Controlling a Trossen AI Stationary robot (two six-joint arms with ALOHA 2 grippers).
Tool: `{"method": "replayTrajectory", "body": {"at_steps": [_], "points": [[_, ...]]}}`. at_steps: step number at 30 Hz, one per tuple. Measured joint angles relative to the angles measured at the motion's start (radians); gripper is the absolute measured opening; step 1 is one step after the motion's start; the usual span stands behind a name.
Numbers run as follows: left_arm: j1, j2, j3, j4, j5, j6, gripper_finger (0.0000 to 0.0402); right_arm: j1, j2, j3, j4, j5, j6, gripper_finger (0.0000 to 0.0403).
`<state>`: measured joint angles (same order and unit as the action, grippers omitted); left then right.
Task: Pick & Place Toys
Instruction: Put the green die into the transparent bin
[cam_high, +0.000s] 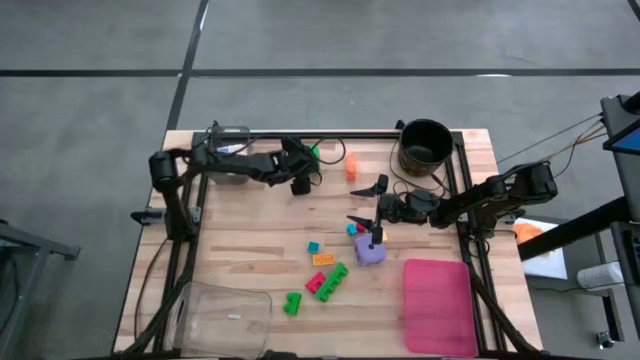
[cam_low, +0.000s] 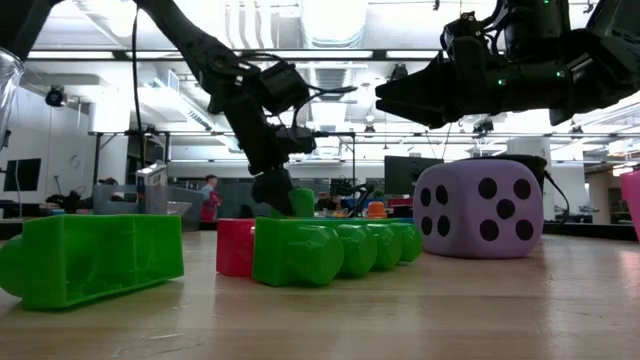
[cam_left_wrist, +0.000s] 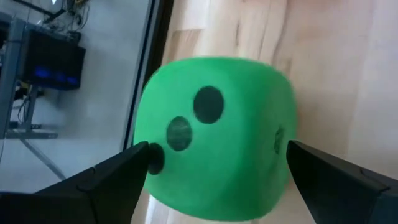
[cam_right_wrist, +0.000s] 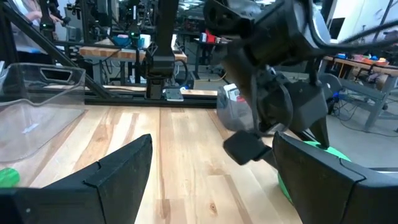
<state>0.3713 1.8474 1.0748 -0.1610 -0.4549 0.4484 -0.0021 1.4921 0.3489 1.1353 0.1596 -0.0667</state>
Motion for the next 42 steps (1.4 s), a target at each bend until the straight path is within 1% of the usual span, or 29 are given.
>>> {"method": "replayTrajectory", "body": {"at_steps": [8, 11, 14, 20, 22, 36, 42], "points": [[0.011, 0.036, 0.005, 0.028, -0.01, 0.005, 0.0379, 0.0, 0.0, 0.0, 0.0, 0.0, 0.0, 0.0331], [0.011, 0.056, 0.005, 0.031, -0.015, -0.001, 0.0372, 0.0, 0.0, 0.0, 0.0, 0.0, 0.0, 0.0331], [0.01, 0.072, 0.007, 0.034, -0.018, -0.018, 0.0342, 0.0, 0.0, 0.001, 0.0, 0.0, 0.0, 0.0331], [0.01, 0.08, 0.007, 0.03, -0.006, -0.055, 0.0253, 0.0, 0.0, 0.001, 0.0, 0.0, 0.0, 0.0331], [0.01, 0.08, 0.007, 0.03, -0.001, -0.061, 0.0234, 0.0, 0.0, 0.001, 0.0, 0.0, 0.0, 0.0331], [0.009, 0.08, 0.006, 0.029, 0.001, -0.085, 0.0232, 0.0, 0.0, 0.001, 0.001, 0.0, 0.0, 0.0331], [-0.023, 0.079, 0.005, 0.02, -0.007, -0.096, 0.0227, 0.0, 0.0, 0.001, 0.001, 0.0, 0.0, 0.0331]]}}
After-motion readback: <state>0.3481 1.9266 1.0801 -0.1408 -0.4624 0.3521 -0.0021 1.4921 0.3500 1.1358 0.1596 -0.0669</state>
